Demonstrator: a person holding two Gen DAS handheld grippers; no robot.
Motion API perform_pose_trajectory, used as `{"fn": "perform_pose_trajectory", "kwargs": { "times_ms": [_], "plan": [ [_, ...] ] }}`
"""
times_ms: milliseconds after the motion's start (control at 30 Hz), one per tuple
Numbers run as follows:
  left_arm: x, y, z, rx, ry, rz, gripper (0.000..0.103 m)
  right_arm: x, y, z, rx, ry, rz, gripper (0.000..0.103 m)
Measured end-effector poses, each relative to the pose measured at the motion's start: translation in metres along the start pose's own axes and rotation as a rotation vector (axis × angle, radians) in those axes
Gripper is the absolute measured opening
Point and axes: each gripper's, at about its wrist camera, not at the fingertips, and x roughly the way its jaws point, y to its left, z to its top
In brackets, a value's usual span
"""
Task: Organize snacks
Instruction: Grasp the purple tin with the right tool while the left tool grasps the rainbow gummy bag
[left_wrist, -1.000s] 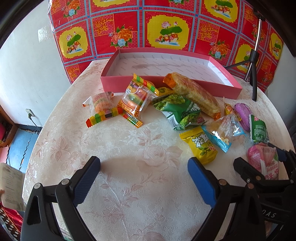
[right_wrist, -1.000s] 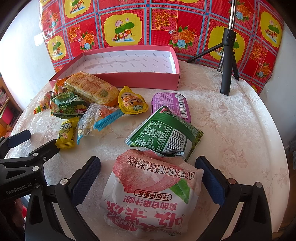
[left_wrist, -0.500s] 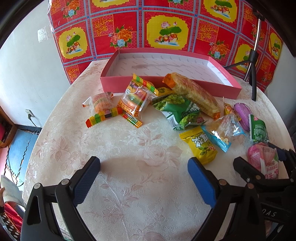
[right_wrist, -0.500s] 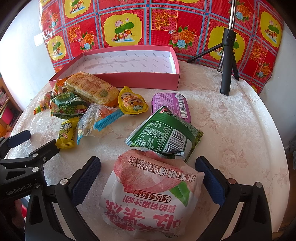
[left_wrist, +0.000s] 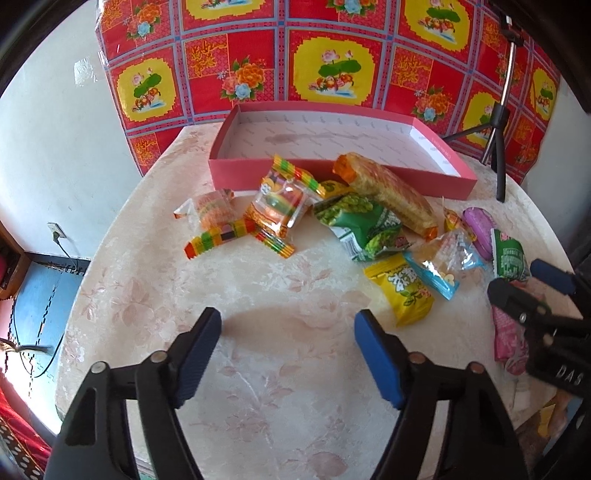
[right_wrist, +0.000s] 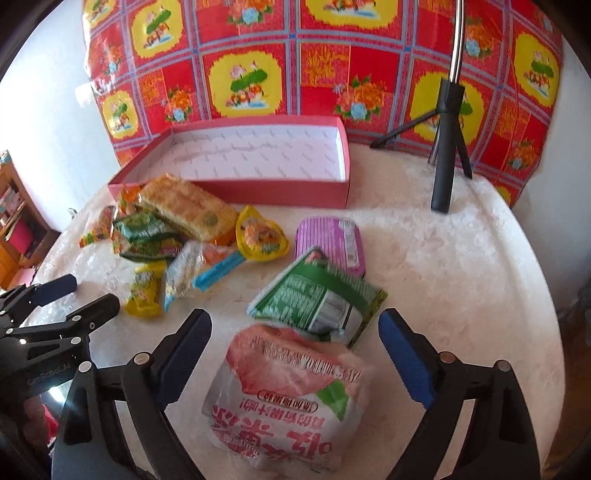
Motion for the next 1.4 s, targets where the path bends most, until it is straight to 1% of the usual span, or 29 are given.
{"fn": "perform_pose_trajectory", "kwargs": {
  "times_ms": [100,200,267,400,500,567,600,667,733,967,1100,1400],
  "plan": [
    [-0.006,0.003,0.003,0.013,-0.028,0.015,0.077,0.0,-0.001,0.005,-0.014,-0.013,0.004,0.093],
    [-0.011,0.011,0.011,0.02,-0.052,0.027,0.077,0.004,-0.005,0.011,0.003,-0.01,0.02,0.09],
    [-0.011,0.018,0.016,0.013,-0.061,0.036,0.077,0.007,-0.008,0.013,0.017,-0.006,0.019,0.088],
    [-0.01,0.035,0.026,-0.021,-0.071,0.047,0.074,0.012,-0.015,0.016,0.037,-0.004,0.012,0.081],
    [-0.006,0.049,0.037,-0.057,-0.065,0.047,0.069,0.018,-0.02,0.021,0.052,0.011,0.01,0.074],
    [-0.003,0.055,0.042,-0.073,-0.053,0.034,0.062,0.022,-0.022,0.023,0.055,0.023,0.01,0.069],
    [-0.001,0.057,0.045,-0.081,-0.049,0.024,0.06,0.024,-0.023,0.024,0.06,0.029,0.012,0.067],
    [0.005,0.062,0.052,-0.097,-0.038,0.015,0.057,0.028,-0.024,0.027,0.066,0.038,0.017,0.064],
    [0.011,0.062,0.056,-0.099,-0.022,0.013,0.056,0.031,-0.025,0.029,0.067,0.044,0.02,0.063],
    [0.031,0.057,0.063,-0.096,0.029,0.016,0.056,0.044,-0.027,0.033,0.078,0.075,0.033,0.061],
    [0.037,0.058,0.065,-0.093,0.032,0.025,0.056,0.049,-0.031,0.033,0.086,0.088,0.043,0.061],
    [0.046,0.061,0.068,-0.108,0.035,0.028,0.056,0.053,-0.029,0.033,0.055,0.074,0.024,0.061]
  ]
}}
